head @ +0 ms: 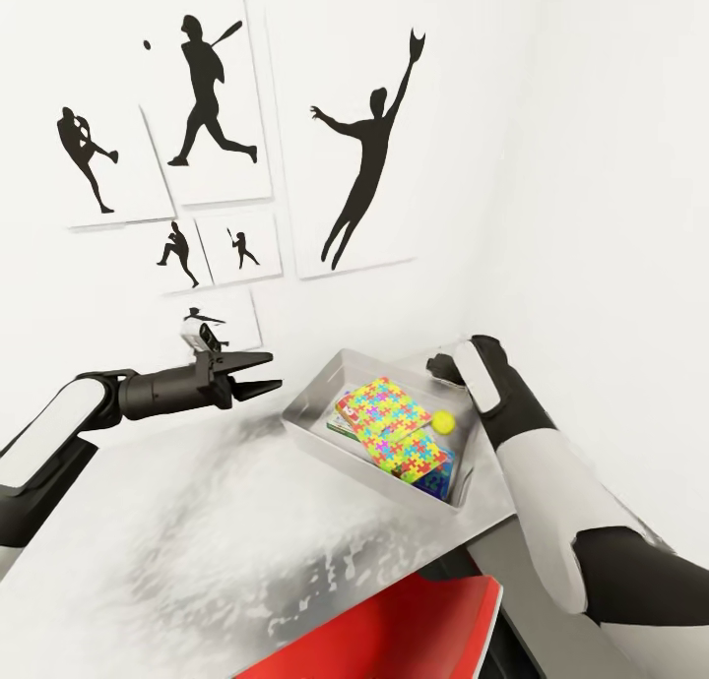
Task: Put all the toys in the child's room - the three board games (two on the bed and one on the table), the two jigsaw puzzles on the table, and the tennis ball on the table - inside the toy box on the table in the child's room.
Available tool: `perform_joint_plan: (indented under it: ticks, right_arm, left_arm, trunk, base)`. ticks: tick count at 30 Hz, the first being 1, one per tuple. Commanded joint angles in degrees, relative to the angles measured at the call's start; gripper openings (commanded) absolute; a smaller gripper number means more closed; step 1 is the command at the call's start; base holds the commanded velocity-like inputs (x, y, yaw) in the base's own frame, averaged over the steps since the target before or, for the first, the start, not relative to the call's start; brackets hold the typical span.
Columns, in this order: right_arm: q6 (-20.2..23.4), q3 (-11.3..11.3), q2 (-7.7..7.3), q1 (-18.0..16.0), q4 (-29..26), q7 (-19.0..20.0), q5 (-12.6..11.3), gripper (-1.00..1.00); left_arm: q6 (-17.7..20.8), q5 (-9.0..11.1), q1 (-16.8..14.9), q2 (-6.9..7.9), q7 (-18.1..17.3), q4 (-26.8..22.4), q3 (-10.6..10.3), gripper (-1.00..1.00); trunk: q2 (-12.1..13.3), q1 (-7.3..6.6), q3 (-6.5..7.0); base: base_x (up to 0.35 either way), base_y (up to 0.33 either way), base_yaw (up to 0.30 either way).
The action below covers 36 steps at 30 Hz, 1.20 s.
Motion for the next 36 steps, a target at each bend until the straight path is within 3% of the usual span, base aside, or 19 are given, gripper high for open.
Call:
perform_joint_plan:
  ticks: [1, 7, 10, 13, 16, 18, 20, 22, 24, 26, 30, 33, 36]
  right_arm:
    - [1.67, 0.01, 0.00, 0.38, -2.73, -0.63, -0.68, 1.00]
    - [9.17, -0.49, 0.05, 4.75, -18.04, -0.69, -1.21, 1.00]
    - [12.12, -1.89, 0.05, 7.45, -25.44, -0.67, -1.43, 1.00]
    - [13.01, -4.99, 0.01, 12.43, -34.85, -0.63, -3.26, 1.00]
    - [13.01, -9.33, -1.34, 18.84, -41.03, -0.54, -8.77, 1.00]
    - [13.01, -12.03, -4.16, 21.63, -42.61, -0.06, -14.89, 1.00]
    - [13.01, -14.76, -7.94, 23.52, -43.29, 1.93, -23.07, 1.00]
    - [13.01, -18.04, -12.11, 25.76, -43.55, 6.32, -32.10, 1.00]
    - [13.01, -21.60, -15.36, 29.78, -43.65, 13.90, -39.89, 1.00]
    - [13.01, -25.27, -17.04, 35.95, -43.69, 23.94, -44.18, 1.00]
    - [13.01, -29.85, -18.03, 48.15, -43.71, 44.14, -46.45, 1.00]
    - [13.01, -30.59, -18.03, 50.56, -43.41, 48.50, -46.44, 1.00]
    - [12.93, -30.90, -17.92, 51.19, -43.06, 49.80, -43.95, 1.00]
  left_arm:
    - [0.00, -0.42, -0.04, 0.17, -0.61, 0.03, -0.05, 1.00]
    - [0.00, -0.40, 0.26, 1.28, -0.83, 0.26, 0.06, 1.00]
    - [0.00, -0.10, 0.42, 3.30, -1.14, 0.35, 0.04, 1.00]
    - [0.00, 0.18, 1.51, 5.87, -3.00, 0.78, 0.03, 1.00]
    - [0.00, -0.01, 4.93, 7.90, -7.31, 1.06, 0.08, 1.00]
    - [0.00, -0.26, 7.34, 9.16, -10.64, 1.13, 0.08, 1.00]
    - [0.00, -0.40, 9.49, 9.91, -13.36, 1.21, 0.09, 1.00]
    - [0.00, -0.47, 11.44, 10.47, -15.06, 1.60, 0.10, 1.00]
    - [0.00, -0.45, 12.61, 10.88, -15.97, 1.97, 0.15, 1.00]
    - [0.00, -0.45, 13.12, 11.55, -17.00, 2.16, 0.40, 1.00]
    - [-0.01, -0.42, 13.43, 12.24, -18.78, 2.30, 0.69, 1.00]
    - [0.00, -0.42, 13.47, 12.26, -19.01, 2.31, 0.72, 1.00]
    - [-0.01, -0.42, 13.48, 12.20, -19.07, 2.26, 0.73, 1.00]
  trunk:
    - [-0.11, 0.04, -0.12]
    - [-0.11, 0.04, -0.12]
    - [-0.11, 0.04, -0.12]
    - [-0.11, 0.04, -0.12]
    - [-0.11, 0.04, -0.12]
    - [-0.11, 0.04, -0.12]
    - [-0.11, 0.04, -0.12]
    - [-0.11, 0.04, -0.12]
    - [-0.11, 0.04, -0.12]
    - [-0.11, 0.04, -0.12]
    - [-0.11, 0.04, -0.12]
    - [-0.11, 0.04, -0.12]
    - [-0.11, 0.04, -0.12]
  base:
    - [0.000, 0.000, 0.000]
    - [0.000, 0.000, 0.000]
    - [0.000, 0.000, 0.000]
    - [0.000, 0.000, 0.000]
    - [0.000, 0.000, 0.000]
    - [0.000, 0.000, 0.000]
    - [0.000, 0.000, 0.000]
    - [0.000, 0.000, 0.000]
    - [0.000, 0.000, 0.000]
    - [0.000, 0.000, 0.000]
    - [0.000, 0.000, 0.000]
    - [0.000, 0.000, 0.000]
    - [-0.024, 0.000, 0.000]
